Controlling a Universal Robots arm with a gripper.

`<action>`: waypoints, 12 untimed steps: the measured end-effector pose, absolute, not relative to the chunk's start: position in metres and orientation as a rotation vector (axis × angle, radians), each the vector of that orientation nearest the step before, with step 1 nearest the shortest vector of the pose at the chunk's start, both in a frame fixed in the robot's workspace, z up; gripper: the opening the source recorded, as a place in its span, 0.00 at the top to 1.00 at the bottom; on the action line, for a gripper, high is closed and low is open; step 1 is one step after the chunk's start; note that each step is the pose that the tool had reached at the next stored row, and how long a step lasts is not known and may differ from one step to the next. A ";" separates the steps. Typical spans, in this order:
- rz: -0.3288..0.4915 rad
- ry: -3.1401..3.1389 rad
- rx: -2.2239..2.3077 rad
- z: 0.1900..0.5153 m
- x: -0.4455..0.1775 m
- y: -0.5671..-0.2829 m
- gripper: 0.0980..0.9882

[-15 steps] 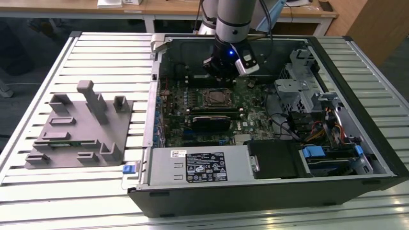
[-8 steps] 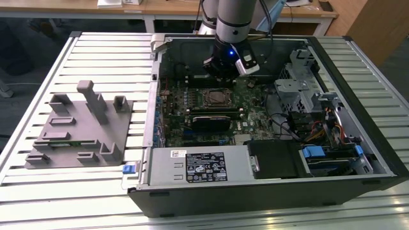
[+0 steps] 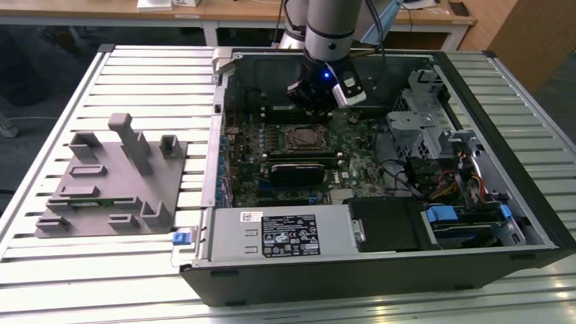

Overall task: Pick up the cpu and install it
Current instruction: 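Install the second cpu locking lever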

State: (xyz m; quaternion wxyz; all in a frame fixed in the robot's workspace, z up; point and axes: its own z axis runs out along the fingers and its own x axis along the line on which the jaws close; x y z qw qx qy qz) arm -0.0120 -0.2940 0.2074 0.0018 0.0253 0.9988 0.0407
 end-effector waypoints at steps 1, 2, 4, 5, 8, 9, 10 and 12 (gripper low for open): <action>0.128 3.134 0.079 0.207 -0.012 -0.295 0.99; 0.128 3.134 0.079 0.207 -0.012 -0.295 0.99; 0.128 3.134 0.079 0.207 -0.012 -0.297 0.99; 0.128 3.134 0.079 0.207 -0.012 -0.297 0.99; 0.128 3.134 0.079 0.207 -0.012 -0.300 0.99; 0.128 3.134 0.079 0.207 -0.012 -0.301 0.99; 0.128 3.134 0.079 0.207 -0.012 -0.301 0.99; 0.128 3.134 0.080 0.207 -0.012 -0.302 0.99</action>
